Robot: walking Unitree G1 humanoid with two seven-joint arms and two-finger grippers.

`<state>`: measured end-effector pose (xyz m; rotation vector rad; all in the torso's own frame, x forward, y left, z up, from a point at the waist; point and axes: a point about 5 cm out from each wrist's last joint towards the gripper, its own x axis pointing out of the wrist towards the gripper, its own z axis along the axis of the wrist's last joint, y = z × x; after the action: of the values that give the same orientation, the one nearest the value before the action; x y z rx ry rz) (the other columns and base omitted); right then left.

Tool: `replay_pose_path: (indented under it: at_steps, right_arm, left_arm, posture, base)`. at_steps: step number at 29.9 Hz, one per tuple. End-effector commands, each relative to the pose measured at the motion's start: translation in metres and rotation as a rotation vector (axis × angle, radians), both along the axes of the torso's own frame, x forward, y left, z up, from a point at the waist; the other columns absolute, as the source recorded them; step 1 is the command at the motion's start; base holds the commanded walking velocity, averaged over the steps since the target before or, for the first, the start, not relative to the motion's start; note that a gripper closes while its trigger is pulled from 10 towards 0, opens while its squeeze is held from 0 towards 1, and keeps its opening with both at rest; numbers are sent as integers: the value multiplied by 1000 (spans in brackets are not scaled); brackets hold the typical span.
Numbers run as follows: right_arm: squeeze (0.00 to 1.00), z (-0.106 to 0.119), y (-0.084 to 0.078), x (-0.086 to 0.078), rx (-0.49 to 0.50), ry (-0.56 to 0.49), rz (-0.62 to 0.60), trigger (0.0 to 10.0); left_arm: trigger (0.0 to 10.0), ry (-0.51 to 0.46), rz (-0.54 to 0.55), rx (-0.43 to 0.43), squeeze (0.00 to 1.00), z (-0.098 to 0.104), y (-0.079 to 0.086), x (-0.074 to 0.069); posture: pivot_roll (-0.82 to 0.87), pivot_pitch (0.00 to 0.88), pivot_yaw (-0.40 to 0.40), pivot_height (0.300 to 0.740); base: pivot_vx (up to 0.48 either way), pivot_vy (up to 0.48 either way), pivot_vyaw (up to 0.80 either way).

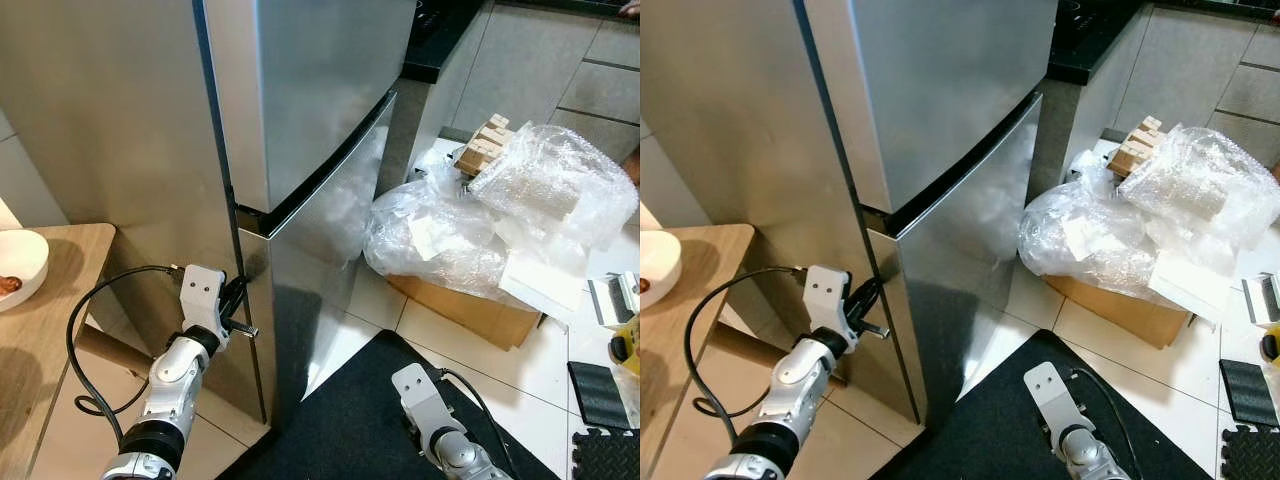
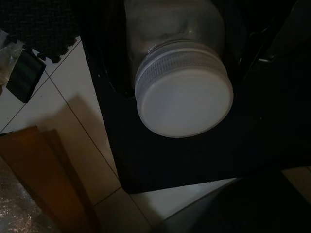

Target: Restocking fridge

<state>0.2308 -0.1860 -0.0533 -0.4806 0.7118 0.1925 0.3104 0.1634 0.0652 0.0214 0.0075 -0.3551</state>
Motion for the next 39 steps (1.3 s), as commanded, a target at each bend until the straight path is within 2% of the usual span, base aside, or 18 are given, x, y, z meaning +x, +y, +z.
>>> replay_pose_path:
  at_steps: [1, 14, 19, 21, 24, 29, 39]
  right_arm:
    - [0, 1, -5, 0, -7, -10, -10, 10000]
    - [0, 1, -4, 0, -5, -10, -11, 10000]
    - [0, 1, -3, 0, -3, -9, -9, 10000]
    - [0, 1, -2, 0, -2, -10, -7, 10000]
    - [0, 1, -2, 1, -4, -12, -7, 10000]
    - [0, 0, -2, -2, -6, -10, -10, 10000]
    - [0, -2, -5, -6, -7, -5, -17, 10000]
  left_arm:
    - [10000, -3, 18, 21, 0, 0, -1, 2]
    - [10000, -3, 105, 74, 0, 4, 20, 9]
    - [10000, 3, 96, 63, 0, 4, 18, 11]
    - [10000, 14, 64, 47, 0, 6, 11, 17]
    - [10000, 16, 61, 43, 0, 7, 9, 18]
    - [10000, 24, 52, -8, 0, 17, 6, 30]
    - [10000, 21, 25, 1, 0, 25, 4, 38]
  posture:
    - [-118, 75, -4, 740]
    - [-109, 88, -7, 740]
    - [-105, 89, -8, 740]
    - [-105, 90, -6, 740]
    - [-105, 91, -5, 740]
    - [-108, 99, -2, 740]
    - [-110, 106, 3, 740]
  base:
    - [0, 0, 0]
    - [0, 0, 0]
    - [0, 0, 0]
    - [0, 0, 0]
    - [0, 0, 0]
    - [0, 0, 0]
    - [0, 0, 0]
